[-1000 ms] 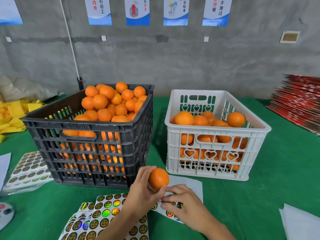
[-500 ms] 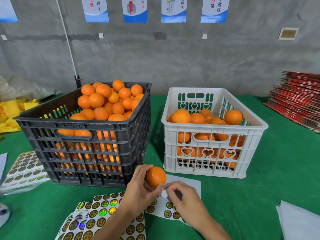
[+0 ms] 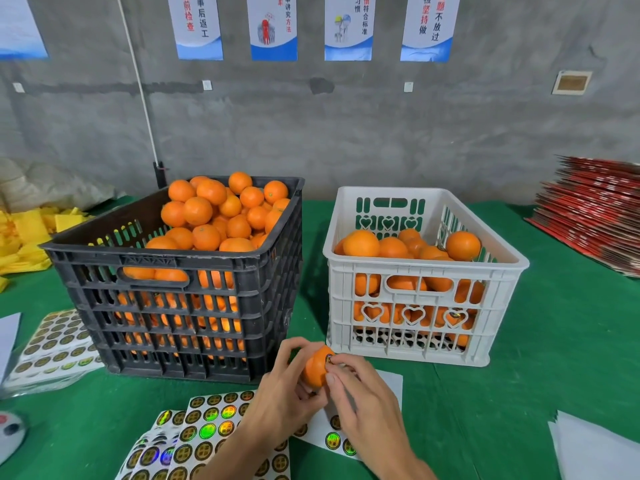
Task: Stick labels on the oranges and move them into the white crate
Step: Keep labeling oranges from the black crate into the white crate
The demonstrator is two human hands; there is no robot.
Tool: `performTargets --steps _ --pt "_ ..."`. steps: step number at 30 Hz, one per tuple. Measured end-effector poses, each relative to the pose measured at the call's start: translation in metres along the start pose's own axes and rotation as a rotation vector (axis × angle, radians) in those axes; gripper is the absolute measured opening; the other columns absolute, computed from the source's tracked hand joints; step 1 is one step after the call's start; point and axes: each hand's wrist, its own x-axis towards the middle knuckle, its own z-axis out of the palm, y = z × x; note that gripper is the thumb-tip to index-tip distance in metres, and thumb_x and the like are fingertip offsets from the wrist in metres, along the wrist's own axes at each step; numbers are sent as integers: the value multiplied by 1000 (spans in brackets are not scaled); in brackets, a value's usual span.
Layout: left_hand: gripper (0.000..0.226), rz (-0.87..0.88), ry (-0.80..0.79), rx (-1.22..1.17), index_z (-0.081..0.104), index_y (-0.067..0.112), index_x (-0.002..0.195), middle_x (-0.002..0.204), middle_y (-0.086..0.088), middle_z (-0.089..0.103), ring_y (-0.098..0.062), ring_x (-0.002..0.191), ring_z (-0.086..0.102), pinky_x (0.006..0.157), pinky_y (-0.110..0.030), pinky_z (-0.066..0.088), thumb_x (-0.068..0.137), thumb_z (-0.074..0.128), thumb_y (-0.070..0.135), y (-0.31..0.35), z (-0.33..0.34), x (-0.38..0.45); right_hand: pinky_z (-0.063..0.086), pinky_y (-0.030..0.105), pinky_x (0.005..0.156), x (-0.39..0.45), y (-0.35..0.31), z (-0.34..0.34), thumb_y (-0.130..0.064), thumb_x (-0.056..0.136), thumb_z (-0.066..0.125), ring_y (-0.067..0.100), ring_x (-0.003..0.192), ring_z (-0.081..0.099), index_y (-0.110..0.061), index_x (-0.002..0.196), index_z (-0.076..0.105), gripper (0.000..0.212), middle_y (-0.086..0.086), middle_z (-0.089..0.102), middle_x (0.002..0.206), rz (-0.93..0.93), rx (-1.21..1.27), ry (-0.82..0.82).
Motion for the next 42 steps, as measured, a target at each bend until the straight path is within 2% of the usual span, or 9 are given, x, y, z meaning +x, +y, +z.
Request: performTargets --steps 5,10,16,21,27,30,34,39,42 --pt "50 61 -14 127 50 51 143 149 11 27 -6 74 63 77 -24 59 94 58 46 6 -2 -2 49 25 97 1 -3 -13 -30 108 47 -4 116 55 -21 126 70 31 -17 63 126 -38 22 37" --pt "50 158 15 187 33 74 139 151 24 16 0 75 59 77 -23 57 94 47 59 34 -25 27 50 33 100 32 0 -50 -26 105 50 3 121 59 -19 124 71 29 -13 66 127 -34 22 247" --pt "47 327 206 117 47 50 145 150 11 32 -3 82 65 76 -29 60 99 54 47 126 -62 117 44 39 111 108 -17 -107 -19 105 54 11 131 54 -13 136 64 33 -2 62 140 -52 -48 373" --pt "68 258 130 29 29 33 160 161 14 28 -20 128 56 108 -38 48 100 53 9 176 -65 181 32 39 121 146 -30 -129 -24 106 51 11 143 42 -17 146 53 42 -3 50 152 48 -77 453" --pt "61 112 282 329 37 19 155 151 -1 48 -23 136 50 106 -40 46 99 61 22 141 -116 203 24 21 118 161 -43 -102 -32 106 48 -4 141 34 -27 152 45 46 -14 46 153 81 -15 339" --pt "46 -64 322 376 48 14 144 133 -12 62 -33 124 58 97 -46 50 100 58 17 97 -161 202 36 25 115 173 -61 -78 -34 106 47 -3 135 39 -30 151 43 45 -23 45 147 83 76 256" --pt "33 -222 118 301 62 16 134 123 -14 70 -32 114 66 93 -38 51 103 53 10 46 -194 199 33 20 115 186 -82 -49 -40 107 44 -1 138 40 -31 152 43 46 -18 49 149 59 115 176" --pt "60 -328 -241 340 42 25 154 155 -12 46 -28 139 50 109 -37 47 100 65 16 14 -193 228 28 19 117 199 -82 -18 -55 105 37 -8 141 33 -42 152 40 49 -25 42 153 38 122 63" --pt "70 -346 -341 408 32 26 160 161 -13 39 -29 130 54 107 -42 49 99 62 9 10 -192 260 26 16 118 202 -82 -1 -63 102 33 -14 142 27 -48 149 43 50 -31 38 154 25 131 22"
